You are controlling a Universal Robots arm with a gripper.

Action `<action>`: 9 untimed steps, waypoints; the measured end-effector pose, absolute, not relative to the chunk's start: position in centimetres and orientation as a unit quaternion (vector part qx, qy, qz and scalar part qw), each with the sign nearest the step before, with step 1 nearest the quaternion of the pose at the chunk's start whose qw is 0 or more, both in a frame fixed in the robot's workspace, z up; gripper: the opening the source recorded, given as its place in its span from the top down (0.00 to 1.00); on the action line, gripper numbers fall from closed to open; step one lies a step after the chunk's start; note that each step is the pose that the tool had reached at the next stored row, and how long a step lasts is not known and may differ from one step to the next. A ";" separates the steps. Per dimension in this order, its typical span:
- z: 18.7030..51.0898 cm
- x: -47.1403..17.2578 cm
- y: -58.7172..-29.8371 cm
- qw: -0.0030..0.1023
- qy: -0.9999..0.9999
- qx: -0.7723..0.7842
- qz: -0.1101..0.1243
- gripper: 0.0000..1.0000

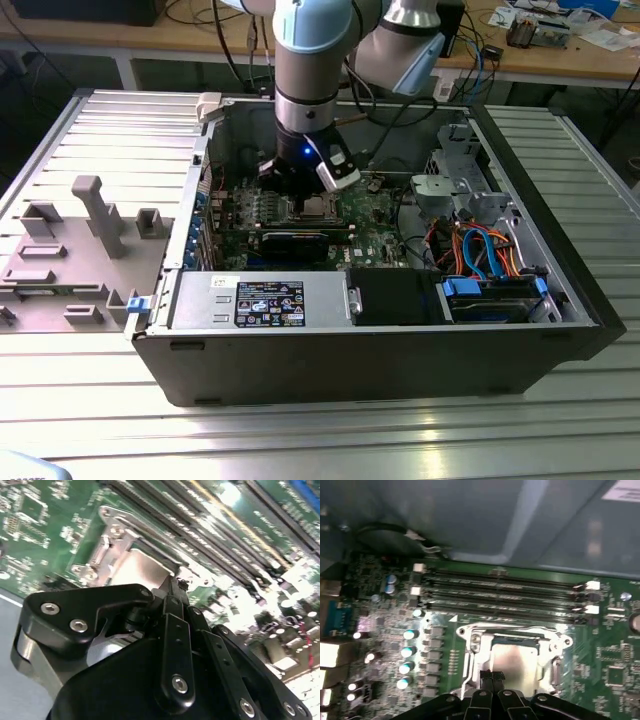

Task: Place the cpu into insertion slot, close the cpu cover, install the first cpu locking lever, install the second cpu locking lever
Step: 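Install the second cpu locking lever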

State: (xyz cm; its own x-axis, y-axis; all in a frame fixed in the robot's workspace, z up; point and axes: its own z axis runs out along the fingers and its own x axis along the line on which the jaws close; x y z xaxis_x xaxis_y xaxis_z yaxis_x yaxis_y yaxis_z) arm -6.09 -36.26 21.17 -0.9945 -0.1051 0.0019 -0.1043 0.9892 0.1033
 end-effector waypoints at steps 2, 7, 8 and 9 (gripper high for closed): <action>21.2 -5.3 -36.0 0.006 -0.997 0.052 -0.052 0.89; 21.5 -4.2 -35.3 0.008 -0.997 0.052 -0.052 0.89; 21.8 -4.1 -35.2 0.008 -0.997 0.052 -0.051 0.89; 22.2 -4.1 -35.1 0.008 -0.997 0.052 -0.050 0.89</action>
State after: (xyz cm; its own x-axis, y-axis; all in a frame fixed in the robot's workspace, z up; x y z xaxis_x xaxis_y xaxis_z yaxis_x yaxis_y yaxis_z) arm -4.08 -35.11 22.19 -0.9944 -0.1049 0.0103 -0.1033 0.9895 0.1013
